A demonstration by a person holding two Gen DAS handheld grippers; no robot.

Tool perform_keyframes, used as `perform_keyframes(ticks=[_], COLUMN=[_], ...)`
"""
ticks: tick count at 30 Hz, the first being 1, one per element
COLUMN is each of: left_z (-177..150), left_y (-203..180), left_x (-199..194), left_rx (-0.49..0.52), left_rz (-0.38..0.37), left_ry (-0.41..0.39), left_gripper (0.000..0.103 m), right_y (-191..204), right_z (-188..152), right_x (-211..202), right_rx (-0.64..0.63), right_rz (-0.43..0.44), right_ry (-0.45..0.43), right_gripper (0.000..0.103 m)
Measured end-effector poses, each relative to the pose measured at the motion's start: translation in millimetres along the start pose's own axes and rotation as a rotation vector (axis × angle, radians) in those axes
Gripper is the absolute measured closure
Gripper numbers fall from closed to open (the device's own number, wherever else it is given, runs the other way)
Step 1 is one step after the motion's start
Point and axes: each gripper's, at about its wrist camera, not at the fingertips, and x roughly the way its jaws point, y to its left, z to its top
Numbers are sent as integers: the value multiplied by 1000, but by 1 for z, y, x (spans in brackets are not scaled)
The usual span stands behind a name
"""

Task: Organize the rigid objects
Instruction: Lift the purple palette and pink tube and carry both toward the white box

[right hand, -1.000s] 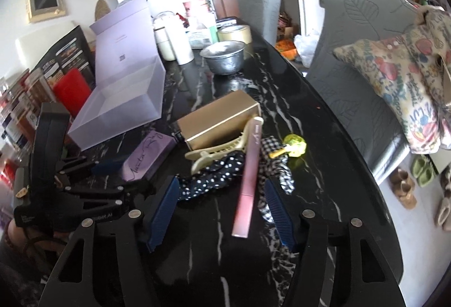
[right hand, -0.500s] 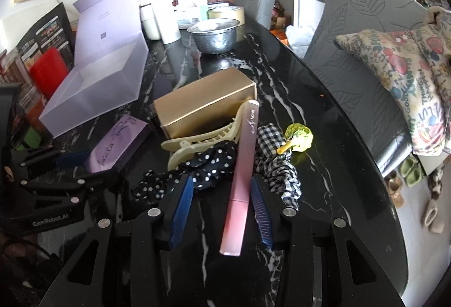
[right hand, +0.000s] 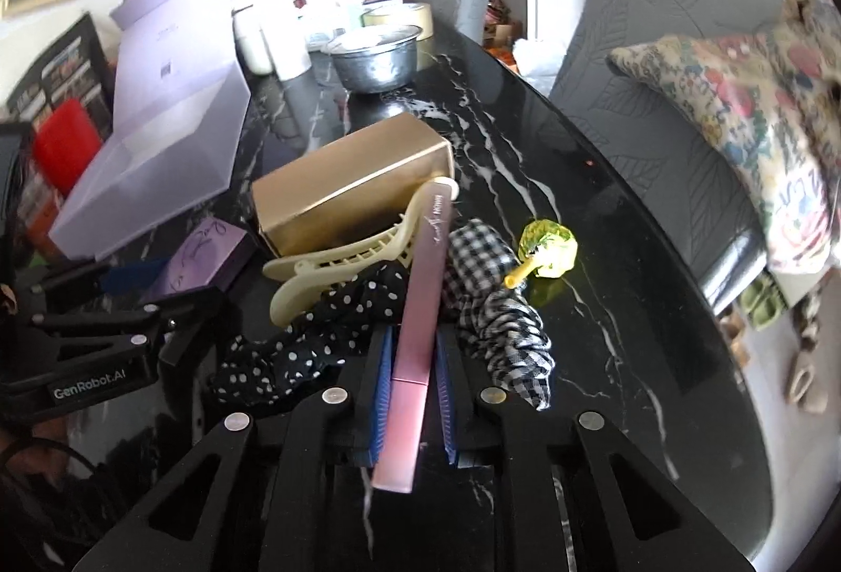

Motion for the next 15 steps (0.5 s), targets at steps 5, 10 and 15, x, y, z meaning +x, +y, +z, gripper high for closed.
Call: perform_keyframes(ticks=[5, 10, 15], left_z=[-4, -8, -15], left_y=[3, 4, 8], left_x=[-4, -14, -23], left_rx=[-21, -34, -52], left_rz=[1, 11, 16], left_ry=[2, -12, -19], left_gripper=[53, 53, 53], right_y=[-5, -5, -2], right_z=[-2, -7, -12], right_x=[-6, -16, -29], right_rx=[29, 45, 43], right_rz=[0, -3, 2], right_ry=[-8, -14, -30], right_gripper=[90, 90, 90])
